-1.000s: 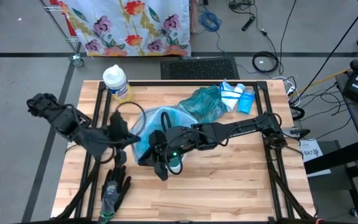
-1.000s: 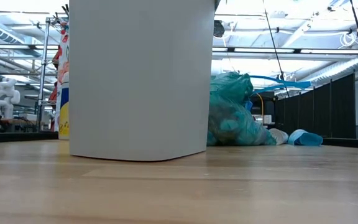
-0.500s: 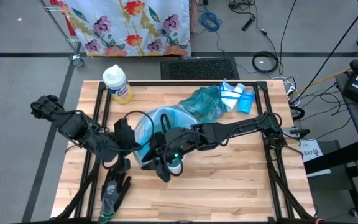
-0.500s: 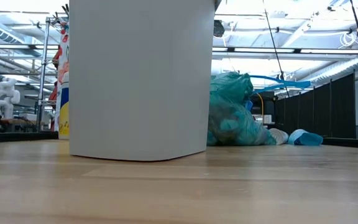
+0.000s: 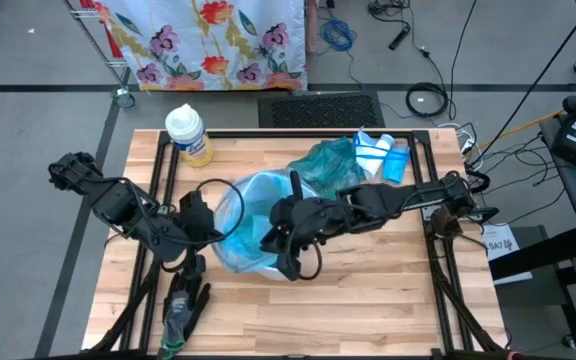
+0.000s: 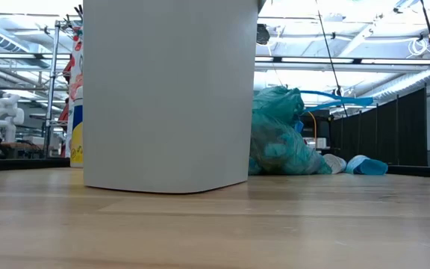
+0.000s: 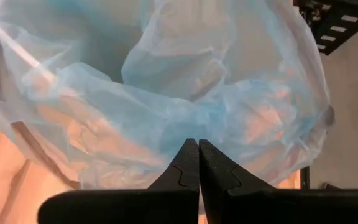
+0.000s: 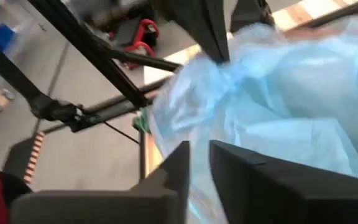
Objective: Place trash/remove bag and relplace
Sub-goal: Insert the light blue trash bag into the white trash bin
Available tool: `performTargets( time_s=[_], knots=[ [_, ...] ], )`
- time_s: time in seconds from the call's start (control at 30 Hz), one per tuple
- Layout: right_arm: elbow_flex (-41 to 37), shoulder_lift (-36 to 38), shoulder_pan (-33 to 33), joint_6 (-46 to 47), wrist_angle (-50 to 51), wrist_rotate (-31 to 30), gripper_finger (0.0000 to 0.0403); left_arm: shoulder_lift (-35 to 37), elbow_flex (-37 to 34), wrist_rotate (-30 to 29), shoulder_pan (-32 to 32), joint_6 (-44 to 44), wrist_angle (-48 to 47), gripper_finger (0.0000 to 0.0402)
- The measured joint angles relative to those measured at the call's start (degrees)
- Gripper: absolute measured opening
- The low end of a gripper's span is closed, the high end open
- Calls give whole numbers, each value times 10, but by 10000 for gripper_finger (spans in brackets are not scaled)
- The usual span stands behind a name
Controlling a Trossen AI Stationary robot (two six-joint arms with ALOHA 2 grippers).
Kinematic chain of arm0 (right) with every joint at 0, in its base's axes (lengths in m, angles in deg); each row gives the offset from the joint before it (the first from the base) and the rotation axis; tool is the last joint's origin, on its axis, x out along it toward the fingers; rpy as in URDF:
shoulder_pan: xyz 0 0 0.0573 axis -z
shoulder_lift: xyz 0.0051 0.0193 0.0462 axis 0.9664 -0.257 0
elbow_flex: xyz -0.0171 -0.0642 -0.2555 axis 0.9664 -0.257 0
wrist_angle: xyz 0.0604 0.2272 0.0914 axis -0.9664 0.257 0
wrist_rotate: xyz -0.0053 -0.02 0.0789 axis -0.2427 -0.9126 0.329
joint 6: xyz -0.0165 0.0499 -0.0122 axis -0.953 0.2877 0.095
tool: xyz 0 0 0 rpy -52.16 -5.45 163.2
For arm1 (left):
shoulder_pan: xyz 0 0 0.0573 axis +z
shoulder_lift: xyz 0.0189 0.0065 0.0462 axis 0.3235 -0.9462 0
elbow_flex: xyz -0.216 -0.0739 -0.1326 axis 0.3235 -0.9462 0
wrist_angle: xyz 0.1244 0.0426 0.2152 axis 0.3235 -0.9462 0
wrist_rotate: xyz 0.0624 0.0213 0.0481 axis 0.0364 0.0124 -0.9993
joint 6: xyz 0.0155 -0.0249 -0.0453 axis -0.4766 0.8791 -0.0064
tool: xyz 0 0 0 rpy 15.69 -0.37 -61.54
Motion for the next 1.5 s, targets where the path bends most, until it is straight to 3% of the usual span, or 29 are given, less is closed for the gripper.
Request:
performTargets(
  time_s=[0.1,0.27,0.5,0.77,1.5],
  knots=[
    [0,0,-9,0,13,-20,10,11,0,-12,0,0,-3,0],
    [0,0,-23,19,54,-55,2,29,0,-24,0,0,-6,0],
    [0,0,-23,39,87,-86,0,30,-9,-26,0,0,-27,0],
    [0,0,-44,80,103,-84,0,30,-47,-7,-4,15,5,0],
    [0,-33,-96,141,114,-86,0,15,-48,-4,-43,31,9,0]
  ],
)
